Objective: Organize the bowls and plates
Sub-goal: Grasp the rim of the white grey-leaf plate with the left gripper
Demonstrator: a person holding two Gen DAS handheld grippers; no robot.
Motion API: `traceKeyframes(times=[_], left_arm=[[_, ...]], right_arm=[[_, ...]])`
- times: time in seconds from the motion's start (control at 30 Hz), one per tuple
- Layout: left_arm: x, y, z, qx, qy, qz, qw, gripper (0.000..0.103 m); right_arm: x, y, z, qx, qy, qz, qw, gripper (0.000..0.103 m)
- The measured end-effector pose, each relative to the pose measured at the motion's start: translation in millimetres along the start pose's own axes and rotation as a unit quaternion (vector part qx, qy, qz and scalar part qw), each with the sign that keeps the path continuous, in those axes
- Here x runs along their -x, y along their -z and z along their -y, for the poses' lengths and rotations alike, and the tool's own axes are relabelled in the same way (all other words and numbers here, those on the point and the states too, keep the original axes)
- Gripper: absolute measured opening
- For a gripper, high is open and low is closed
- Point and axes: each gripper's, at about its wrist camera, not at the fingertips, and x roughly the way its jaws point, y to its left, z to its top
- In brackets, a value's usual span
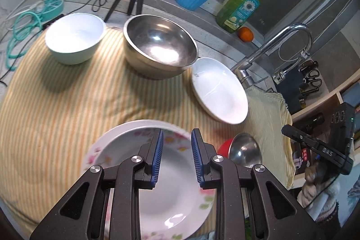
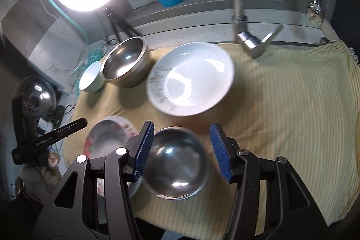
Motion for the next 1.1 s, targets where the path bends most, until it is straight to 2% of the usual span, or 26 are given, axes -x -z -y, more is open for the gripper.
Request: traceKeyframes(times=[0.17, 0.33, 0.5, 0.63, 0.83, 1.07, 1.1], left_arm=[[-25.6, -14.6, 14.5, 0.012, 0.020, -0.006, 0.9997, 0.024], [-51.2, -29.7, 23.1, 0.014, 0.004, 0.001, 0.9999, 0.024], [-74.9, -36.7, 31.8, 0.006, -0.011, -0.007, 0.9999, 0.024], [-92.0, -41.3, 35.7, 0.007, -0.021, -0.013, 0.9997, 0.024], [-106.4, -48.6, 36.4, 0.010, -0.029, -0.017, 0.9994, 0.023], [-121.5, -51.1, 39.2, 0.008, -0.035, -0.028, 0.9990, 0.023], [-122.9, -51.0, 39.0, 0.008, -0.036, -0.029, 0.9989, 0.022]], right_arm=[[-19.3, -26.2, 48.0, -0.016, 0.018, -0.005, 1.000, 0.054], [-43.6, -51.7, 72.7, -0.016, 0.010, -0.015, 1.000, 0.054], [-71.4, -66.8, 73.6, 0.006, 0.004, -0.027, 1.000, 0.054], [-89.8, -75.7, 76.1, 0.011, -0.001, -0.035, 0.999, 0.041], [-104.5, -81.6, 74.6, 0.024, 0.000, -0.040, 0.999, 0.041], [-122.3, -87.1, 79.3, 0.015, -0.005, -0.052, 0.999, 0.035], [-124.4, -87.2, 79.2, 0.016, -0.006, -0.054, 0.998, 0.032]])
